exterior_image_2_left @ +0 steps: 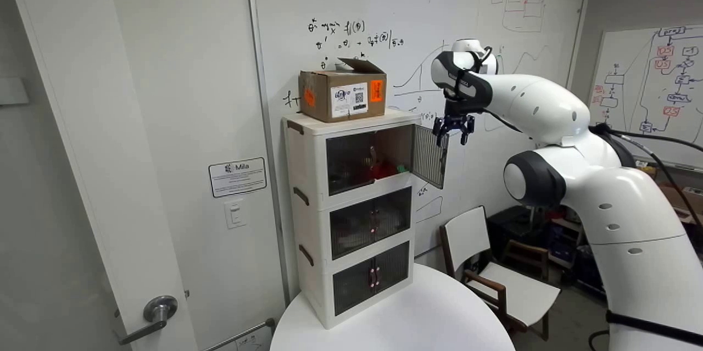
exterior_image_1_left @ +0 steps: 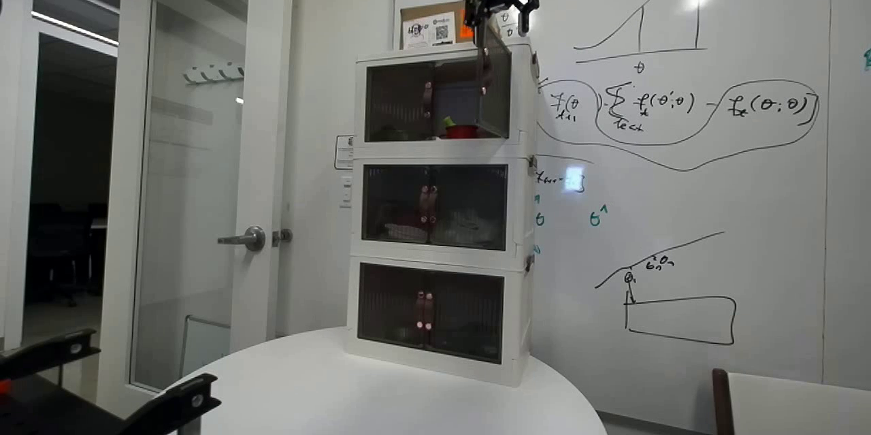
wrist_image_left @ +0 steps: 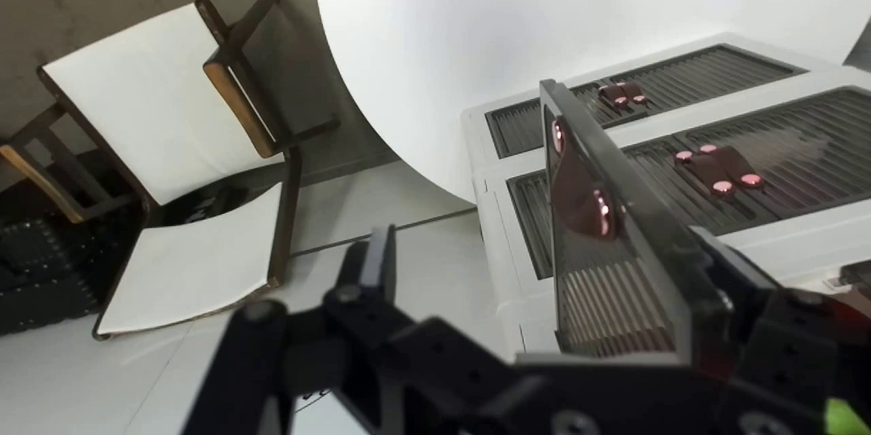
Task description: Open the top right cabinet door
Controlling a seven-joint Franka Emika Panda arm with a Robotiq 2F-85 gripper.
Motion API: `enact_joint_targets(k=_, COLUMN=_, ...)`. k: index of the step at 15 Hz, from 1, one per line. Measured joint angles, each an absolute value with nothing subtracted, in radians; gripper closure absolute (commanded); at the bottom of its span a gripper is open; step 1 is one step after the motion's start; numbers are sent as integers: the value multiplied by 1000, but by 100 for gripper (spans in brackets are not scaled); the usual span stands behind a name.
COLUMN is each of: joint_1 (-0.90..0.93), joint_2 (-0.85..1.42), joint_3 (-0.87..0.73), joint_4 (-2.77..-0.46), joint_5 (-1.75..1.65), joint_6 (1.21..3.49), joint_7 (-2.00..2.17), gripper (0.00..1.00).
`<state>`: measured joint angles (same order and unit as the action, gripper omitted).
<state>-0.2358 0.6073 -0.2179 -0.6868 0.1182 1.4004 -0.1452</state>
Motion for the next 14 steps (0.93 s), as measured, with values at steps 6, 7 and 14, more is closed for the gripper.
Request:
enact_joint_targets(k=6, joint_1=-295, joint_2=652, joint_3=-215, joint_4=-640, joint_5=114, joint_6=1442, joint_7=-491, gripper=0)
enact_joint_targets(k=7, joint_1=-298, joint_2=664, joint_3=-215, joint_4=-630, joint_5=114, joint_6=1464, joint_7=-541, gripper=0)
enact_joint_targets(k=14, joint_1=-305, joint_2=700, joint_3=-208, joint_4=-559, joint_5=126, joint_6=1582, joint_7=-759, gripper=0)
